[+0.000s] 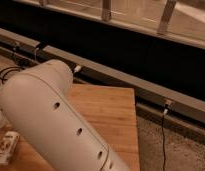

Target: Place the bottle in the ceramic bowl

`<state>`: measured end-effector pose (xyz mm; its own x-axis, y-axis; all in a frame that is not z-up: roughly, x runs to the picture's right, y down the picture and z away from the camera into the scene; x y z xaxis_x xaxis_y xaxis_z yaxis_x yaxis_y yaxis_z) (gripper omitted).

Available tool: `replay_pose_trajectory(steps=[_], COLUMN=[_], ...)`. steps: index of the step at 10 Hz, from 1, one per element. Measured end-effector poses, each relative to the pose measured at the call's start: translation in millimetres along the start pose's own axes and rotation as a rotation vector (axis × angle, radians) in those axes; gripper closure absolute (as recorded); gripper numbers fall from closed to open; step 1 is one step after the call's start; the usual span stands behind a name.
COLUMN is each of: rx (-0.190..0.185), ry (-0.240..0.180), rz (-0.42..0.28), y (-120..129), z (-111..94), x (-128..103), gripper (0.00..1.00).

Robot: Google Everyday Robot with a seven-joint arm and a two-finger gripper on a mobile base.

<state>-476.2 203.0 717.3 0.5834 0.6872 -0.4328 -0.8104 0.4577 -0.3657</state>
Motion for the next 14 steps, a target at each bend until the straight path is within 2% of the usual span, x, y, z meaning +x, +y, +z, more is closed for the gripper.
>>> replay_pose_trajectory(steps=[6, 9, 14], rx=[-0.015, -0.017, -0.047], ry=[0.044, 0.093, 0.195], rz=[0.043, 0.066, 0.059], y=[19, 24, 28], z=[24, 47, 85], x=[0, 0, -2], gripper=[0.35, 0.35, 0.35])
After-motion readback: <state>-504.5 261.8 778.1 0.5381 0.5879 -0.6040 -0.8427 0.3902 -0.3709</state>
